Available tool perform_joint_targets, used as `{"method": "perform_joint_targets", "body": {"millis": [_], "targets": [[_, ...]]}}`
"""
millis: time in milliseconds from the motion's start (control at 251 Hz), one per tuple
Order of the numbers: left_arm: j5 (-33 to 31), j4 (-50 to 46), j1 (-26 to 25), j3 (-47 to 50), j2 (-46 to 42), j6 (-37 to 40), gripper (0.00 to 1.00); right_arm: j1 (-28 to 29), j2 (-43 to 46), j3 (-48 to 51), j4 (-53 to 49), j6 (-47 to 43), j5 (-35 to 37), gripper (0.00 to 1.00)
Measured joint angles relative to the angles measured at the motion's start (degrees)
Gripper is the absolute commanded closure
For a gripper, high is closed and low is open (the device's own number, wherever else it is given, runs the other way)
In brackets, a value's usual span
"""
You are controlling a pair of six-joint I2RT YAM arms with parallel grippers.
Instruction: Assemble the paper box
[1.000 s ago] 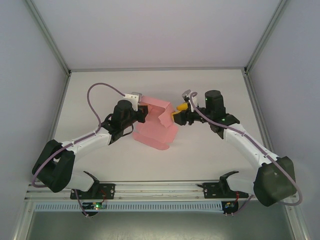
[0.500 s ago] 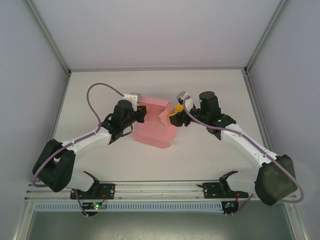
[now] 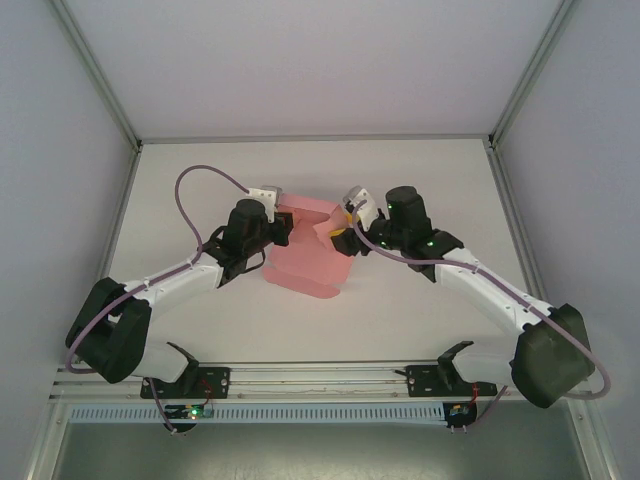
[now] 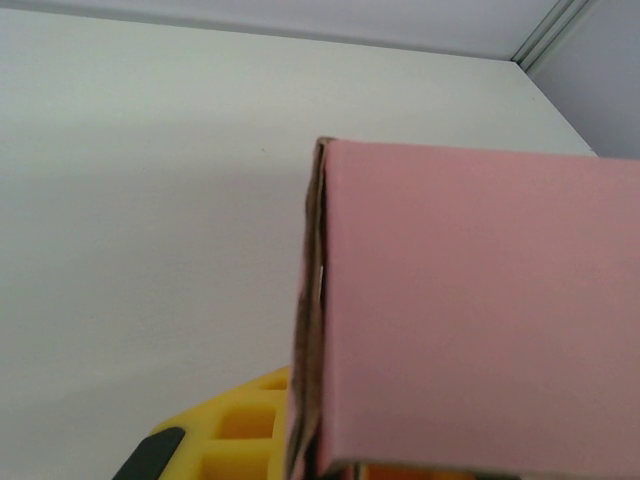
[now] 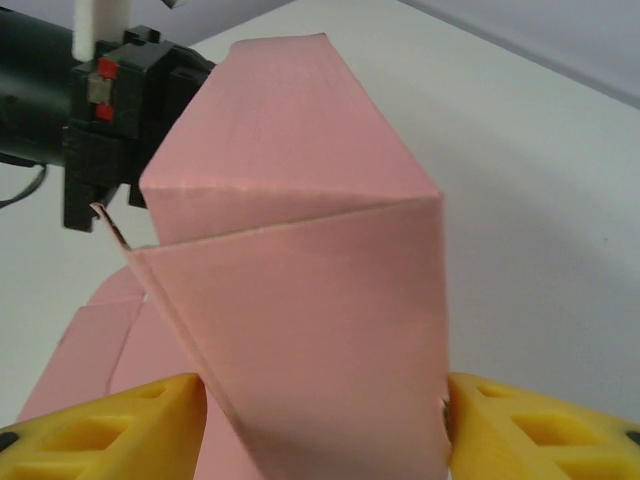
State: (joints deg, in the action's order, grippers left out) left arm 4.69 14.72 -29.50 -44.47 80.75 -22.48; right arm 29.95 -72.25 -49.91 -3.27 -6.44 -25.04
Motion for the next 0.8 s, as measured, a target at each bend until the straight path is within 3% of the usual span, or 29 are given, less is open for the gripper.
{"method": "perform_joint_targets", "body": {"millis": [88,231,455,603,798], "targets": [[0.0,-1.0,0.0,-0.6,0.1,0.0,1.0,1.2,-0.9,-0.2,0.6,-0.1,2.5,0.36],[-0.2,-1.6,0.0,-1.0,0.2,0.0,1.0,4.0,-1.3,-0.2,1.5,-1.0,10.4,0.56],[-0.9,-2.0,0.0,-2.0,0.4,-0.5,1.0,10.7,-1.4,-0.5,4.3,-0.4,30.8,0.84],[-2.3,-3.1,-0.6,-3.9,1.6,-1.9,1.0,11.3,-3.9,-1.4,8.6,2.1,46.0,1.0],[-9.7,-9.1,-3.5,-10.3,5.6,-5.2,1.0,11.5,-9.7,-3.8,10.4,6.6,58.0,1.0]]}}
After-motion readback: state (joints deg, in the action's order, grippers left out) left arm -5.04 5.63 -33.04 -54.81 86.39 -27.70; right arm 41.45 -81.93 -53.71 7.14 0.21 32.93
